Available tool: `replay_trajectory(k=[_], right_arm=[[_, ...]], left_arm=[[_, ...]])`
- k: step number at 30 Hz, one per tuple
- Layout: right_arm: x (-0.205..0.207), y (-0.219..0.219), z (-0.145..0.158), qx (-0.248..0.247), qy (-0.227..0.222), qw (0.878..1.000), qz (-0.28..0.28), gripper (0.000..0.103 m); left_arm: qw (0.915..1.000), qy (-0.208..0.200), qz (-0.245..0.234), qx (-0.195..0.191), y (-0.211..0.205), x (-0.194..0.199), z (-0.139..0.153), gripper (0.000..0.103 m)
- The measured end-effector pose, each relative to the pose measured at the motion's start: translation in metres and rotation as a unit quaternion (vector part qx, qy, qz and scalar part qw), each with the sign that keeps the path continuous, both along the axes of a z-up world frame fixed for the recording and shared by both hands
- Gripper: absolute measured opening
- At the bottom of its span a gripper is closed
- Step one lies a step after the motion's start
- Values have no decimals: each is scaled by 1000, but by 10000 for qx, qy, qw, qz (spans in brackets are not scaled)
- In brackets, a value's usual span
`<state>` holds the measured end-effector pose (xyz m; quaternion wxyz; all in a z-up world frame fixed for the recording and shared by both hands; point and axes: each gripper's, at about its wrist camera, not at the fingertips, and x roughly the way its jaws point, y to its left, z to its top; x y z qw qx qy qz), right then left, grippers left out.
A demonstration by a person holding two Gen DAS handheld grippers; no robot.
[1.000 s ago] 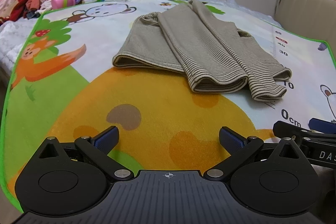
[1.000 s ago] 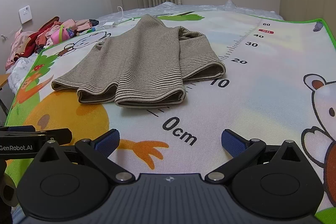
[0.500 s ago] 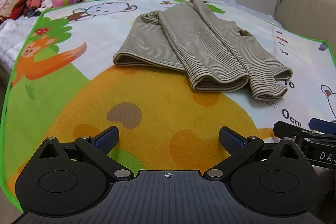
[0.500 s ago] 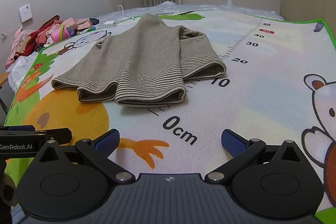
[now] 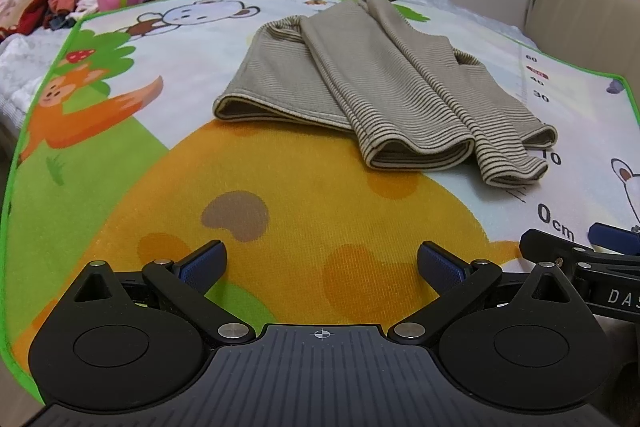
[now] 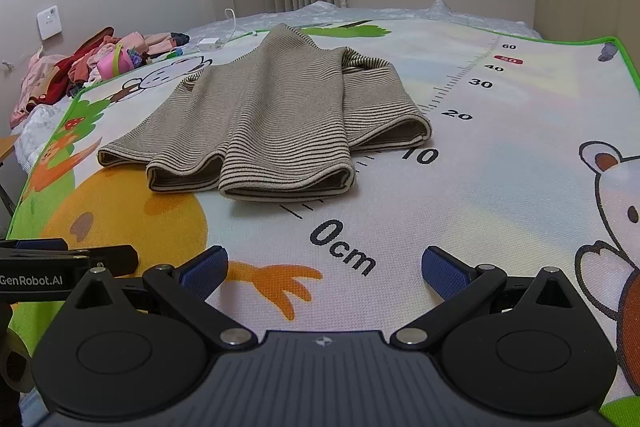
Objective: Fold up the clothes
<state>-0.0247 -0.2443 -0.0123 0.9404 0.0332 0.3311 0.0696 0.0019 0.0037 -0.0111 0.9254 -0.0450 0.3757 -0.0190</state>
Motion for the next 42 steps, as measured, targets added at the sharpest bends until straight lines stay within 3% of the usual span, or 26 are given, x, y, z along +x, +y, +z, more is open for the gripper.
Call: replay_trajectory(k=[28, 33, 36, 39, 42], right_arm=[[9, -6, 7, -20, -22, 9999, 112, 103], [36, -28, 32, 175, -284, 9994, -131, 103], [54, -41, 48, 262, -740, 9956, -511, 103], [76, -42, 60, 85, -1276, 9889, -757, 103], [104, -35, 63, -120, -1539, 9855, -705, 103]], left_arm=[[9999, -71, -153, 3, 6, 13, 3, 103], [9983, -576, -53, 113, 21, 32, 20, 103], [9933, -1089, -59, 373, 27, 47, 35, 103], [9843, -1579, 8, 787, 33, 70, 50, 103], [9691, -2007, 151, 1428, 32, 96, 60, 103]])
